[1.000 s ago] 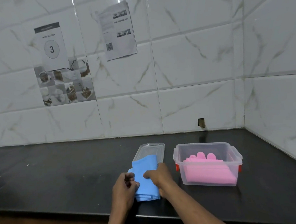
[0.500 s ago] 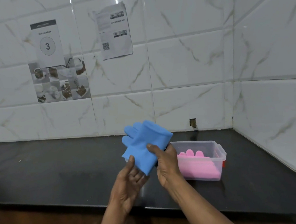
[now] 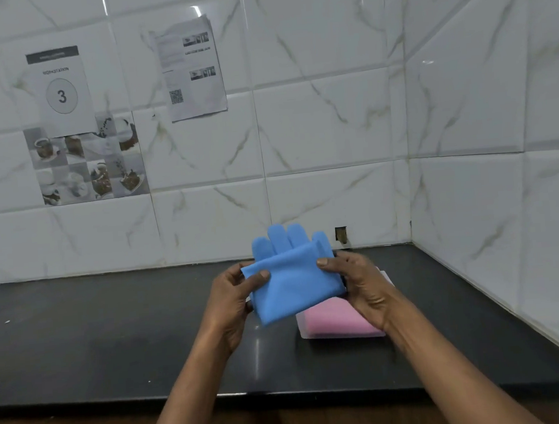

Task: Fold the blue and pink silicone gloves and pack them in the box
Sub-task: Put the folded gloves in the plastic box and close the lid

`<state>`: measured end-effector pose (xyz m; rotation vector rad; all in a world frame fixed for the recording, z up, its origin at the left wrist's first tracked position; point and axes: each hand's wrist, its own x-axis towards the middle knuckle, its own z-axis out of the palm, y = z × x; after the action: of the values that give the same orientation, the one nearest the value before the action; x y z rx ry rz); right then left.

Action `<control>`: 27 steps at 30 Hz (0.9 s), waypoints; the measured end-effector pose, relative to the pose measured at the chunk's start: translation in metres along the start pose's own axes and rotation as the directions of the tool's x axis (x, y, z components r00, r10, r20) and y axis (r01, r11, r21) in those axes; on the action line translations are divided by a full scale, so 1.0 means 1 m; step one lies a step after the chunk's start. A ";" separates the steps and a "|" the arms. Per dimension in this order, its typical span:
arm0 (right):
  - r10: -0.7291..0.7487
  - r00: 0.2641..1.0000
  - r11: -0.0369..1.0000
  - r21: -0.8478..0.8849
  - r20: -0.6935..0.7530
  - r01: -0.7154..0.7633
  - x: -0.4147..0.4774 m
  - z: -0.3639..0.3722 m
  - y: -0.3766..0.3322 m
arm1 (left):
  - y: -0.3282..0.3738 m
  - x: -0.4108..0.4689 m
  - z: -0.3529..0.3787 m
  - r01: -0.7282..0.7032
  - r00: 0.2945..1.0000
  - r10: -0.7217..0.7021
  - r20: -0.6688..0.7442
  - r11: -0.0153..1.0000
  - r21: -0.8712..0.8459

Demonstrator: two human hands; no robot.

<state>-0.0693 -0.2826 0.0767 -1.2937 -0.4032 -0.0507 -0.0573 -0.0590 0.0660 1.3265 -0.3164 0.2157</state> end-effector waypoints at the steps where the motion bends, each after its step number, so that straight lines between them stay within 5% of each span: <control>1: -0.006 1.000 0.998 -0.057 -0.005 0.006 0.002 -0.005 -0.007 | 0.002 0.004 0.003 -0.004 1.000 0.003 0.030 0.999 0.038; 6: -0.099 0.974 0.942 -0.335 -0.203 0.026 0.027 -0.023 -0.031 | 0.015 0.036 0.031 0.055 0.988 -0.064 0.139 0.996 0.066; 11: -0.050 0.938 0.895 -0.433 -0.342 -0.110 0.057 -0.046 -0.042 | 0.013 0.080 0.069 0.212 0.965 -0.210 0.157 0.977 0.007; 16: 0.065 0.899 0.750 -0.573 -0.433 -0.330 0.069 -0.060 -0.027 | -0.025 0.110 0.089 0.351 0.925 -0.377 0.042 0.891 0.288; 20: 0.159 0.878 0.555 -0.695 -0.451 -0.458 0.067 -0.065 -0.006 | -0.052 0.115 0.095 0.392 0.889 -0.458 -0.032 0.722 0.569; 27: 0.252 0.883 0.001 -0.913 -0.395 -0.408 0.073 -0.041 -0.003 | -0.048 0.115 0.105 0.245 0.867 -0.498 -0.023 0.386 0.889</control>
<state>0.0084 -0.3087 0.0939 -2.7999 0.1993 0.0178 0.0552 -0.1752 0.0840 2.4574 -0.0730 -0.2475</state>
